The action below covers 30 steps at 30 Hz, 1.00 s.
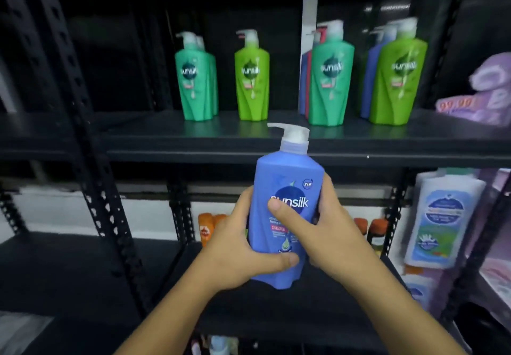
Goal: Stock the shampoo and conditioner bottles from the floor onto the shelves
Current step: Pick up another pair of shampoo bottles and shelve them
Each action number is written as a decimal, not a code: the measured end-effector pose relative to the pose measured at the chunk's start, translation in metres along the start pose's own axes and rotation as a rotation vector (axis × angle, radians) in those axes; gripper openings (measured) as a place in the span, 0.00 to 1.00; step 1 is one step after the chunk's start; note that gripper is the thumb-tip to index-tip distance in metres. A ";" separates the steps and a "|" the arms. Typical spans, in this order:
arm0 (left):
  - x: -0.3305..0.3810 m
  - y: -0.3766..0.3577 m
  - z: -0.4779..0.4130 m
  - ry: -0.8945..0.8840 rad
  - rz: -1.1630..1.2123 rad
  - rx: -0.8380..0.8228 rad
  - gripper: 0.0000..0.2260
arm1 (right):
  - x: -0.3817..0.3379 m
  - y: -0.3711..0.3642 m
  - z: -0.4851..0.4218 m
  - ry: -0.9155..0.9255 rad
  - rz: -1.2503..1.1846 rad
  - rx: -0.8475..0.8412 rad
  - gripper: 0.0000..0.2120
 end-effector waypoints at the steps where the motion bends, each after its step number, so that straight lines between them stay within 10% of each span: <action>1: 0.007 0.006 -0.008 -0.022 -0.022 0.010 0.40 | -0.009 0.002 -0.007 0.015 0.033 -0.003 0.27; 14: 0.080 0.096 -0.119 -0.318 -0.231 0.158 0.40 | -0.125 0.011 -0.131 0.352 0.287 0.040 0.31; 30: -0.008 0.135 -0.221 -0.071 -0.124 0.050 0.39 | -0.065 0.000 -0.250 0.183 0.393 -0.085 0.25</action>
Point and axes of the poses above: each hand's wrist, its own z-axis away from the middle knuckle, its own y-axis out of the back of the hand, x = y × z, the point moved 6 cm from there along -z, towards the middle knuckle, and after that the axes turned 8 degrees about -y, right-handed, at the moved point
